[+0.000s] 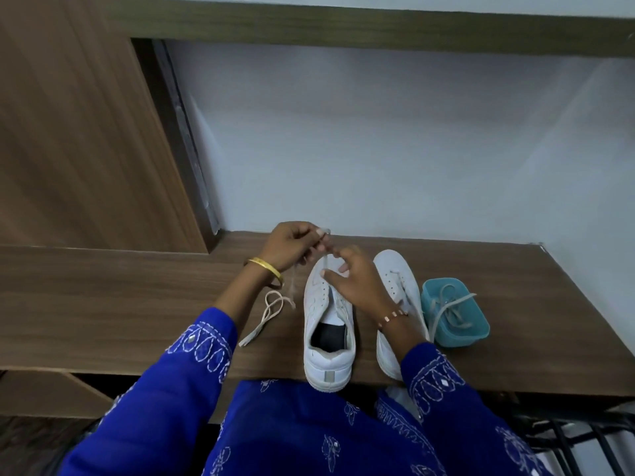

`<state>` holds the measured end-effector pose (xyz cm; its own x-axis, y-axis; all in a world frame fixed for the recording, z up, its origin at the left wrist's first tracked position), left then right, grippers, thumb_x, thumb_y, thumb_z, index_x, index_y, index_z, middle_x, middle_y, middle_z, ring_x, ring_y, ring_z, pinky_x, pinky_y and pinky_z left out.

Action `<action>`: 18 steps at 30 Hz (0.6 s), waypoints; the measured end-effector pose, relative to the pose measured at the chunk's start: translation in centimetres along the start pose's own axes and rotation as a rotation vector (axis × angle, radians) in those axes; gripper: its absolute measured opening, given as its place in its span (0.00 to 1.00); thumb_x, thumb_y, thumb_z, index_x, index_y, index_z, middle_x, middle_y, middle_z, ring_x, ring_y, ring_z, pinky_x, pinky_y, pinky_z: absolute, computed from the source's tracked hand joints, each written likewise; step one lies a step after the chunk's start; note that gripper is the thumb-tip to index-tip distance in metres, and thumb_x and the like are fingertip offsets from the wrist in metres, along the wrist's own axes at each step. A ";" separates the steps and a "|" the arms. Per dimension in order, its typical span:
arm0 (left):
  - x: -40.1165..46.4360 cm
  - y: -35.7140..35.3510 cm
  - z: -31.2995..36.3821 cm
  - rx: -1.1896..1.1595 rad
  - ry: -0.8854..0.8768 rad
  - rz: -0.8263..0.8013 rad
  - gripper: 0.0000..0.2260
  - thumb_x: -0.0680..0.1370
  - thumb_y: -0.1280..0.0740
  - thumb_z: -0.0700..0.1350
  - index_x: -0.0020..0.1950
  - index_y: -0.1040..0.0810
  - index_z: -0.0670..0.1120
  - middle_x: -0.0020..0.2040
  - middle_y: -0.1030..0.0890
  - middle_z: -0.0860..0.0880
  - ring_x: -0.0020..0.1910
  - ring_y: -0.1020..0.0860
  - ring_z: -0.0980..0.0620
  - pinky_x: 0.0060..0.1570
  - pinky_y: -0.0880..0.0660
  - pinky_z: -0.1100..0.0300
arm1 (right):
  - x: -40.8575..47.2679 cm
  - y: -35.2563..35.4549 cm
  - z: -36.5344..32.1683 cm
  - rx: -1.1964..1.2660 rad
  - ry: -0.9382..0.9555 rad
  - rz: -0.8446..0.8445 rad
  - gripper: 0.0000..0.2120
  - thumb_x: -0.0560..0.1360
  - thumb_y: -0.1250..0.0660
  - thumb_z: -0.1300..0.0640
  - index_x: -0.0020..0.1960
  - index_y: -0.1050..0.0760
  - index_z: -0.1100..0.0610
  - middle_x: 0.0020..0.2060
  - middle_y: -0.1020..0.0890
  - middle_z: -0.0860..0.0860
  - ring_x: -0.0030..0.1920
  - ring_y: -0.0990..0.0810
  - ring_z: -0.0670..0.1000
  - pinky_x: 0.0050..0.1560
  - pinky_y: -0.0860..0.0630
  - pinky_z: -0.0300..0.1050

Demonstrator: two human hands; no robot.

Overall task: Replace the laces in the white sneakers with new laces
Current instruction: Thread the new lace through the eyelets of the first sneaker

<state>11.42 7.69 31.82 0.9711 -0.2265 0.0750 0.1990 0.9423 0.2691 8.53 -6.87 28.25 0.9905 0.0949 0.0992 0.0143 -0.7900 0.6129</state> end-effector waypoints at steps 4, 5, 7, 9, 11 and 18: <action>0.8 -0.2 1.3 0.060 -0.028 -0.036 0.13 0.79 0.39 0.41 0.36 0.23 0.47 0.27 0.22 0.55 0.22 0.28 0.60 0.24 0.32 0.69 | 0.9 1.0 -2.3 0.303 0.014 0.138 0.09 0.72 0.31 0.63 0.48 0.26 0.51 0.40 0.22 0.46 0.37 0.25 0.43 0.42 0.29 0.37; 0.9 0.0 1.5 0.039 -0.021 -0.032 0.13 0.80 0.39 0.41 0.36 0.23 0.46 0.28 0.22 0.55 0.22 0.28 0.59 0.24 0.32 0.68 | 1.1 1.3 -2.7 0.305 0.027 0.160 0.09 0.71 0.31 0.64 0.46 0.25 0.51 0.38 0.23 0.45 0.38 0.25 0.42 0.42 0.29 0.37; 1.0 0.3 1.7 0.024 -0.010 -0.023 0.13 0.80 0.40 0.41 0.36 0.23 0.45 0.29 0.23 0.52 0.22 0.29 0.58 0.25 0.32 0.68 | 1.5 1.7 -2.9 0.232 0.043 0.162 0.04 0.71 0.30 0.63 0.43 0.23 0.55 0.37 0.23 0.46 0.37 0.26 0.41 0.42 0.29 0.37; 1.1 0.5 1.6 0.042 0.008 -0.017 0.14 0.80 0.40 0.42 0.35 0.24 0.45 0.28 0.24 0.52 0.22 0.29 0.58 0.25 0.32 0.67 | 1.9 2.0 -2.7 0.204 0.046 0.188 0.02 0.72 0.30 0.62 0.43 0.22 0.60 0.39 0.22 0.50 0.37 0.25 0.43 0.42 0.29 0.35; 1.0 0.8 1.3 0.036 0.043 -0.007 0.14 0.79 0.39 0.43 0.34 0.24 0.45 0.26 0.25 0.52 0.22 0.29 0.58 0.25 0.32 0.67 | 2.0 2.5 -2.3 0.224 0.027 0.268 0.02 0.72 0.30 0.62 0.43 0.21 0.61 0.37 0.21 0.50 0.36 0.25 0.44 0.40 0.29 0.30; -0.2 2.2 -1.4 0.079 0.159 0.006 0.15 0.79 0.38 0.45 0.32 0.25 0.44 0.22 0.28 0.54 0.22 0.30 0.56 0.26 0.33 0.65 | 2.2 5.7 0.2 0.314 -0.104 0.584 0.03 0.75 0.35 0.65 0.43 0.24 0.63 0.33 0.23 0.51 0.36 0.23 0.49 0.33 0.31 0.26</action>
<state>11.84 10.12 31.03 0.9820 -0.1735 -0.0743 0.1885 0.9198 0.3441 10.85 -11.30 31.82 0.8552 -0.4483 0.2600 -0.5049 -0.8339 0.2229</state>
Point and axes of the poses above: each hand's wrist, its own x-axis towards the middle knuckle, its own y-axis out of the back of the hand, z = x × y, the point moved 1 cm from there along x, towards the middle knuckle
